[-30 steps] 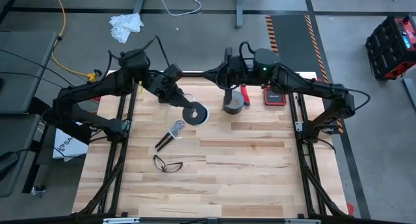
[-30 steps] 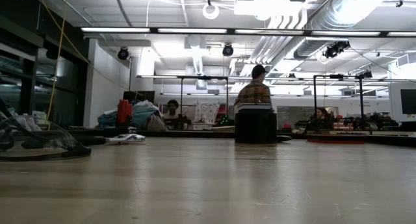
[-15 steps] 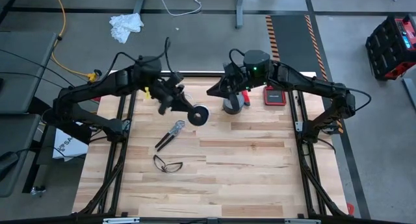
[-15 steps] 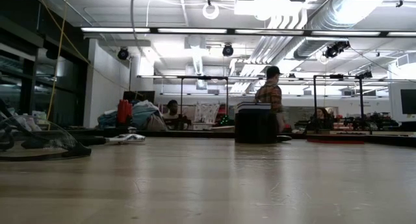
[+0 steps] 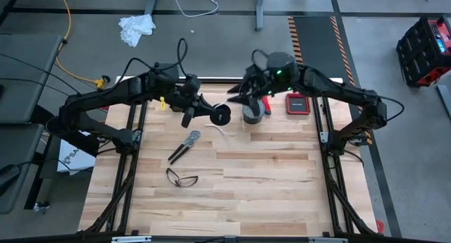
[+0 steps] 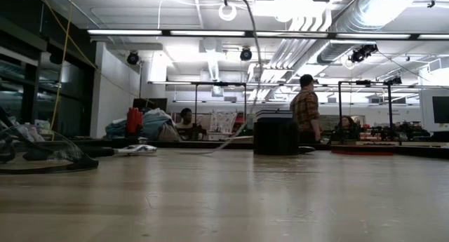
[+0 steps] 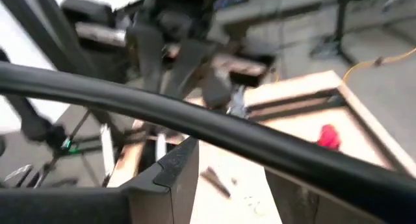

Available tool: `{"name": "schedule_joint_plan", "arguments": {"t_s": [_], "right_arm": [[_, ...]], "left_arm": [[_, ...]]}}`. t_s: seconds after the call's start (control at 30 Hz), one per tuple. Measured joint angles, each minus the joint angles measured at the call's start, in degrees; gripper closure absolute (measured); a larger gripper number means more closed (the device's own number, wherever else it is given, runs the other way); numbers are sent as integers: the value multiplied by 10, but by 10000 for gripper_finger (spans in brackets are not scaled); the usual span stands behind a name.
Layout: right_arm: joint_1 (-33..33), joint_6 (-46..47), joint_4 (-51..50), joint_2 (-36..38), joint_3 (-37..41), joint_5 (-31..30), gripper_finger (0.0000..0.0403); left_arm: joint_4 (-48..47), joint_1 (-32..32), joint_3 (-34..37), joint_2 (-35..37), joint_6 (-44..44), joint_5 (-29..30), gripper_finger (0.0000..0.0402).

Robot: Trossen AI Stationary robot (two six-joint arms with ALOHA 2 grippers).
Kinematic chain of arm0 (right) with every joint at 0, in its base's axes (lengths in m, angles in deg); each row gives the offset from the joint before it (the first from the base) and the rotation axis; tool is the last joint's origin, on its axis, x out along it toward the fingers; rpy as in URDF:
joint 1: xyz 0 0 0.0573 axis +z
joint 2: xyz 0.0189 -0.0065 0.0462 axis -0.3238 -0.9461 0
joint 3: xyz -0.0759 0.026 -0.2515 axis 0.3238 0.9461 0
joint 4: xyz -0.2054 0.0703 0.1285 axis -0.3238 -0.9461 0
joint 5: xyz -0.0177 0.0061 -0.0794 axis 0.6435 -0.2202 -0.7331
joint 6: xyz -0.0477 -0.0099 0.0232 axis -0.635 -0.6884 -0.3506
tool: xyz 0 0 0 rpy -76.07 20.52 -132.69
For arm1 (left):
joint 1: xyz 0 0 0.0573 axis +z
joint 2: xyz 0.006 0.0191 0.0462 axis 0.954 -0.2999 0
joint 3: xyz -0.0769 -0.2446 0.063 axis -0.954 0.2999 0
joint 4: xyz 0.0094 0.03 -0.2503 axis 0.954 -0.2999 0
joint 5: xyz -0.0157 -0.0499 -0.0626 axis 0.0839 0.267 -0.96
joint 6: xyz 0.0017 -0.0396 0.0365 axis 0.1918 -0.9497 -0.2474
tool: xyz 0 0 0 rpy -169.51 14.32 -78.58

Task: Coil cords
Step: Coil the white wire onto the black spool

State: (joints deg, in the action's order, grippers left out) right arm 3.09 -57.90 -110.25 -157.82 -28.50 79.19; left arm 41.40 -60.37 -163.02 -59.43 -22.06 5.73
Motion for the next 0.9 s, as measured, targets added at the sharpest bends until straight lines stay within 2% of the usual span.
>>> {"name": "schedule_joint_plan", "arguments": {"t_s": [0.1, 0.23, 0.43, 0.57, 0.9], "right_arm": [[-20, 3, 0, 28, 0, 1, 242], [-37, -1, -57, 52, -1, 22, 242], [-21, -23, -77, 43, 0, 28, 242], [-8, -42, -69, 28, 0, -4, 242], [-6, -52, -16, -7, 0, -52, 243]], "left_arm": [[-6, -2, -11, 11, 30, 10, 401], [-33, -2, -36, 11, 73, 38, 401], [-63, -2, -84, 10, 132, 69, 401], [-78, -3, -106, 10, 153, 103, 401], [-80, -15, -122, 10, 166, 109, 401]]}}
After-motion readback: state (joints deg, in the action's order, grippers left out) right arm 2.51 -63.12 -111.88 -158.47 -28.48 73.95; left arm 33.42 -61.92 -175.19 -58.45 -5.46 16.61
